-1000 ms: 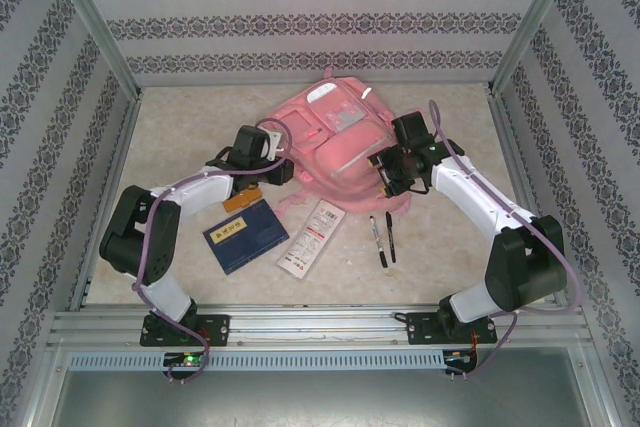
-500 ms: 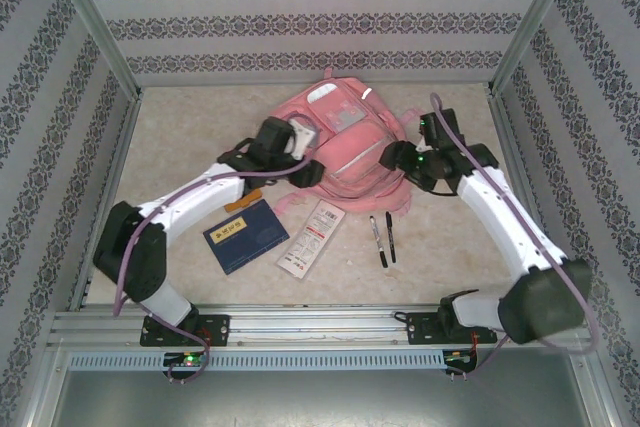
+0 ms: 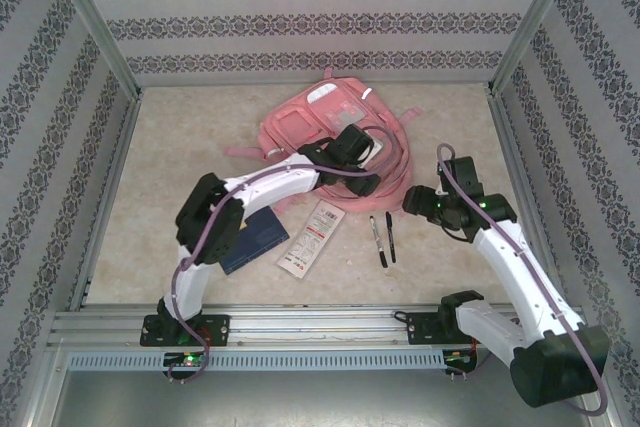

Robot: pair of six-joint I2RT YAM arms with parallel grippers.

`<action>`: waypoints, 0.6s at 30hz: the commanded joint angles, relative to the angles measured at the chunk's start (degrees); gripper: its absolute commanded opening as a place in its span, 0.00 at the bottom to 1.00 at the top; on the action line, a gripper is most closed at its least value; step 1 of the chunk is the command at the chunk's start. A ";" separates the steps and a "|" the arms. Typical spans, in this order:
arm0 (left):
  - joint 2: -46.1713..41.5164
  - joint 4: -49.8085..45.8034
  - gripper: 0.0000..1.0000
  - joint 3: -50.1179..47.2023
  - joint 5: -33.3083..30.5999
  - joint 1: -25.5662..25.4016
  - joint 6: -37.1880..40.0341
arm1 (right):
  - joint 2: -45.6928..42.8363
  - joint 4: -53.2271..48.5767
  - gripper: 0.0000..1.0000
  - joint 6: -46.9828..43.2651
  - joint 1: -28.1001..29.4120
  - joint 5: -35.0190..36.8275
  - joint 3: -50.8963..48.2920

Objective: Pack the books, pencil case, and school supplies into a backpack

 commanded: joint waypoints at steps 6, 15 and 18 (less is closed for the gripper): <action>13.58 -10.85 0.70 15.30 -17.90 -0.36 4.52 | -3.25 1.07 0.73 2.72 -0.61 2.04 -3.11; 6.53 -8.69 0.00 12.46 -15.30 1.27 20.54 | -1.07 6.55 0.71 -0.71 0.16 -13.62 -4.17; -0.37 -4.70 0.00 8.04 -5.80 5.19 22.08 | 1.45 8.78 0.69 -1.17 3.25 -15.18 -4.36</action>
